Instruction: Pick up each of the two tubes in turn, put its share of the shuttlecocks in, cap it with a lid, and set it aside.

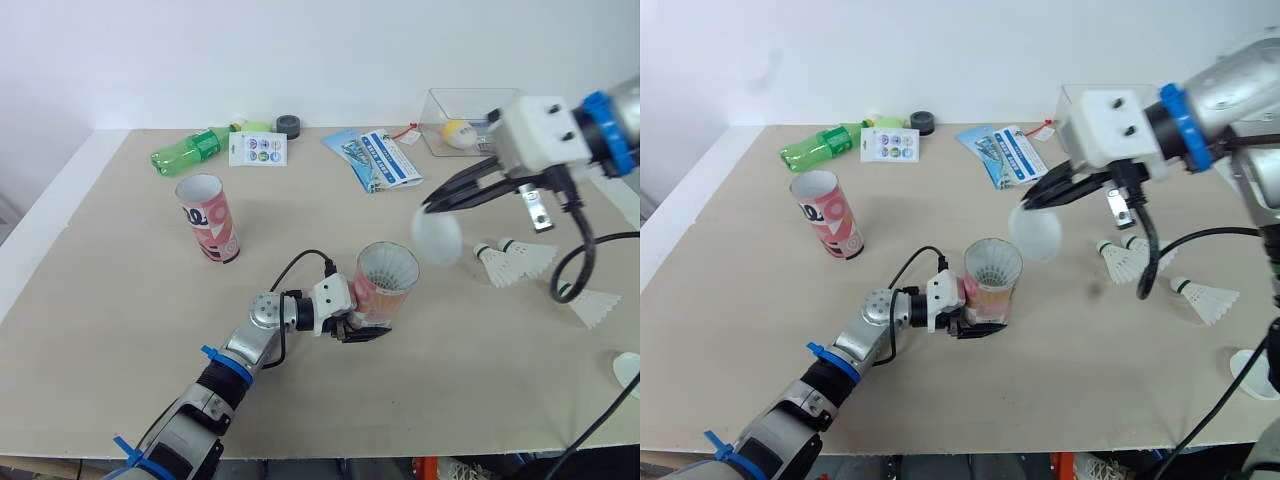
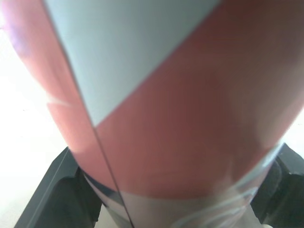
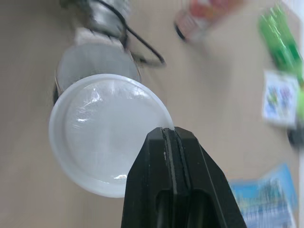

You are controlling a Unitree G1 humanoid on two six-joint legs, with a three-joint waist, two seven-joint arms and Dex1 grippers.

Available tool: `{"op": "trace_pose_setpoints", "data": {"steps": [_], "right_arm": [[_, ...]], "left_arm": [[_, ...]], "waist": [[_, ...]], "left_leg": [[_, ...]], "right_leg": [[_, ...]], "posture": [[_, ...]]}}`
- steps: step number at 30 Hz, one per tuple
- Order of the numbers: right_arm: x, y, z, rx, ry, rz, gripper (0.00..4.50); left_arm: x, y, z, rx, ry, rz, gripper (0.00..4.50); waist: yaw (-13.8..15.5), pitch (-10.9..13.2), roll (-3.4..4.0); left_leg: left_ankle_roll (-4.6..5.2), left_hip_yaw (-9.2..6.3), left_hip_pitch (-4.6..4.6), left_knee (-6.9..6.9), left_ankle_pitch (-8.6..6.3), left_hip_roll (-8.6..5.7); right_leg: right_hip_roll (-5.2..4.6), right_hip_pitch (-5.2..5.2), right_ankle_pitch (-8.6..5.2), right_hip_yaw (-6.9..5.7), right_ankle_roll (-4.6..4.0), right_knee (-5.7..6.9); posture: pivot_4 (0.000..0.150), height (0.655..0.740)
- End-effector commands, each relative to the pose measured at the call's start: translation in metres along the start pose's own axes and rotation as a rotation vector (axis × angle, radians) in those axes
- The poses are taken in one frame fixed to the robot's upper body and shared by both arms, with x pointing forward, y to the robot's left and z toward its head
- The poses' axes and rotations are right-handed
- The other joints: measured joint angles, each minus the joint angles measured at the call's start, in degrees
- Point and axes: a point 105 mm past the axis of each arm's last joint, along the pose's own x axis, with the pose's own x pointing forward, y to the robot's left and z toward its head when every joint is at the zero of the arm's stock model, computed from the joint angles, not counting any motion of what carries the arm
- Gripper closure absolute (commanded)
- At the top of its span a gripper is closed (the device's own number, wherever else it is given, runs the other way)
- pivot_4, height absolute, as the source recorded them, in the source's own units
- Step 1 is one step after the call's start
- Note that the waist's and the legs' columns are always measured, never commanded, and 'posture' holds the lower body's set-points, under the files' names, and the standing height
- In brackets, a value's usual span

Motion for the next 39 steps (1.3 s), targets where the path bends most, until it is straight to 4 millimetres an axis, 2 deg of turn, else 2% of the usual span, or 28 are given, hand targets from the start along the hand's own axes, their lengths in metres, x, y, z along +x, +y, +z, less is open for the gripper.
{"op": "trace_pose_setpoints", "data": {"steps": [1, 9, 17, 27, 39], "right_arm": [[0.007, -0.001, 0.015, -0.099, -0.04, 0.084, 4.45], [0.032, -0.006, 0.004, -0.167, -0.013, 0.179, 4.45], [0.052, -0.009, 0.007, -0.221, -0.054, 0.221, 4.45], [0.055, -0.015, 0.002, -0.27, -0.021, 0.214, 4.45], [0.041, -0.024, 0.005, -0.316, 0.051, 0.18, 4.45]], "left_arm": [[-0.007, 0.002, -0.01, -0.017, 0.036, 0.014, 1.15], [-0.011, 0.005, -0.012, -0.015, 0.047, 0.034, 1.15], [-0.013, 0.005, -0.013, -0.02, 0.051, 0.044, 1.15], [-0.015, 0.005, -0.014, -0.031, 0.055, 0.052, 1.15], [-0.015, 0.004, -0.016, -0.046, 0.06, 0.047, 1.15]], "waist": [[0.0, 0.0, 0.01], [-0.1, 0.0, 0.03], [-0.1, 0.0, 0.03], [-0.2, 0.0, 0.04], [-0.2, 0.0, 0.04]], "left_leg": [[0.0, -0.01, 0.0, -0.01, 0.0, 0.0], [0.02, -0.05, 0.04, -0.03, -0.01, 0.04], [0.05, -0.05, 0.1, -0.02, 0.01, 0.13], [0.05, -0.06, 0.12, -0.03, 0.01, 0.17], [0.06, -0.06, 0.13, -0.02, 0.01, 0.19]], "right_leg": [[0.0, 0.0, 0.01, -0.01, 0.05, 0.0], [0.04, 0.0, -0.01, -0.05, -0.1, 0.03], [0.16, 0.01, 0.06, -0.05, -0.2, 0.08], [0.2, 0.01, 0.07, -0.06, -0.23, 0.08], [0.24, 0.01, 0.09, -0.05, -0.26, 0.1]], "posture": [[0.15, 0.74], [0.15, 0.74], [0.15, 0.74], [0.15, 0.74], [0.15, 0.74]]}}
